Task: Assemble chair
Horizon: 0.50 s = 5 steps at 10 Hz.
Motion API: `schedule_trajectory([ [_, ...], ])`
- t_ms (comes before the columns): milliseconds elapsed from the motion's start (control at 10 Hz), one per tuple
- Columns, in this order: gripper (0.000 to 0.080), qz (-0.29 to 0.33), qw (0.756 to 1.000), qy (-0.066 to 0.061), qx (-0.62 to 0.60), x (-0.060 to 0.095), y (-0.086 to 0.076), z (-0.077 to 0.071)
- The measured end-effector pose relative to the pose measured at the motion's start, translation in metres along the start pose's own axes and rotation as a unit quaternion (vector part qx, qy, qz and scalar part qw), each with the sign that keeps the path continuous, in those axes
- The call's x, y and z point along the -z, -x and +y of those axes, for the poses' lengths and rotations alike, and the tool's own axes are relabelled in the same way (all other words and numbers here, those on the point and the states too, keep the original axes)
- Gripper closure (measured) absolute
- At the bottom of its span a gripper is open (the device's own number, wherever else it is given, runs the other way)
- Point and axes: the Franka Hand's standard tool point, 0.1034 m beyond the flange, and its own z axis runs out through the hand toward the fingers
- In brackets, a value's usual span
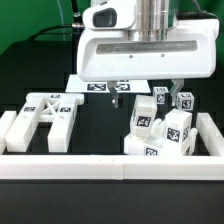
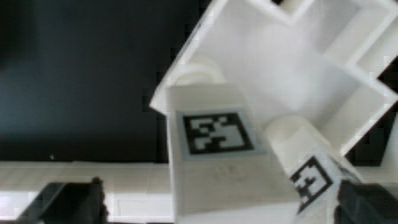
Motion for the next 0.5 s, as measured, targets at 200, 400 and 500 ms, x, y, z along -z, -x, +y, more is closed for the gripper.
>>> schedule_trajectory([
  [200, 0.0150, 0.001, 1.000, 0.000, 0.004, 0.0002, -0.0031, 0.0040],
  [400, 0.0150, -0.004, 1.000, -0.001, 0.003, 0.0026, -0.0104, 0.0070],
  [500, 0.0150, -0.003, 1.000, -0.001, 0.002, 0.0022, -0.0105, 0.0077],
])
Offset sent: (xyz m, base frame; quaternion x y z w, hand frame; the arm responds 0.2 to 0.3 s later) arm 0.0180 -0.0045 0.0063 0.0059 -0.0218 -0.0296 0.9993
